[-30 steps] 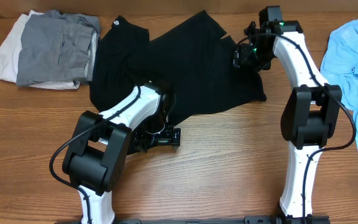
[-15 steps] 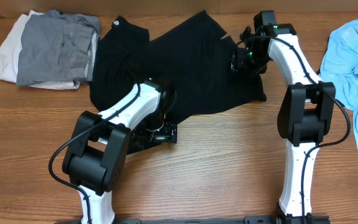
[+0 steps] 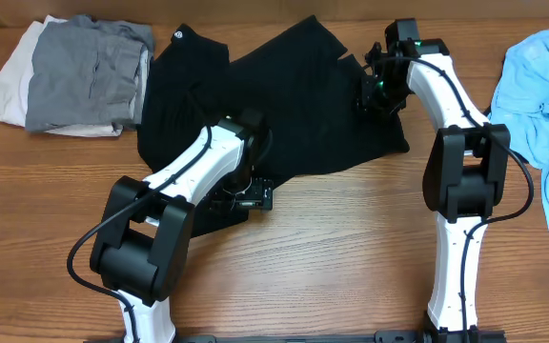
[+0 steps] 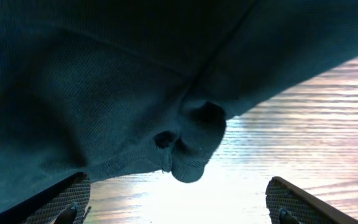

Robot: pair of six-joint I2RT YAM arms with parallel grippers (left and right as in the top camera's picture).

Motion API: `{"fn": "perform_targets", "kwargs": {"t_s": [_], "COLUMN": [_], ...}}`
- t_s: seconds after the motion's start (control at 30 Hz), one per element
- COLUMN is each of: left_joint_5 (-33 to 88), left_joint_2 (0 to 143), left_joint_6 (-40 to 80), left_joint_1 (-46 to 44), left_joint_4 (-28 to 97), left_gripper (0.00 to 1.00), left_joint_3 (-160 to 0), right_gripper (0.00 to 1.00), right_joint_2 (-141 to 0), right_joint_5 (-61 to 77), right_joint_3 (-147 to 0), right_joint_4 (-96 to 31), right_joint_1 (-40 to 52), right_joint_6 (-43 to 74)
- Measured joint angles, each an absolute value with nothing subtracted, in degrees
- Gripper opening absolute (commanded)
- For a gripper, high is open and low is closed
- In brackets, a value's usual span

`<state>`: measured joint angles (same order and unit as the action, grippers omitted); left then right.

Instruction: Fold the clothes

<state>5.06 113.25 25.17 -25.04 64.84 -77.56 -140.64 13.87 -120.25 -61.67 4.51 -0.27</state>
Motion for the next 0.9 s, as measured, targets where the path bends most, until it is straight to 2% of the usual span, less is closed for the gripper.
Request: {"fn": "perform_targets", "kwargs": {"t_s": [0.2,0.37,0.57,0.73,0.8,0.9], "left_joint_5": [3.9,2.7,2.5,2.3,2.3,2.2], "left_joint_2": [113.3,113.3,113.3,113.3,113.3,113.3], "left_joint_6": [25.7,26.5,26.7,26.7,26.7,26.6], "left_joint_1": [-25.0,-25.0,-25.0,-25.0,-25.0,-25.0], "left_joint_4": [63.4,63.4,61.9,59.7,59.2,59.1], "left_gripper": [0.87,0.73,0.73,0.68,0.60,0.36], "left_joint_3": [-76.8,-76.8,-75.8,-74.8,-74.3,-74.0], "right_gripper": [0.23,0.10,0.09,0.09,0.06,0.04], "right_joint_2": [-140.6,-140.6,-140.6,-140.6,-140.6,-140.6], "right_joint_5": [11.5,10.2,10.0,10.0,10.0,10.0], "right_joint_3": [-120.2,-120.2,-120.2,-120.2,-120.2,-120.2], "right_joint_4": [-62.2,-62.4,-62.6,-62.6,-62.7,-62.8], "right_joint_1": [4.6,4.6,4.6,4.6,4.6,4.6], "right_joint_6": [0.7,1.4,2.4,2.8,2.8,3.0]}}
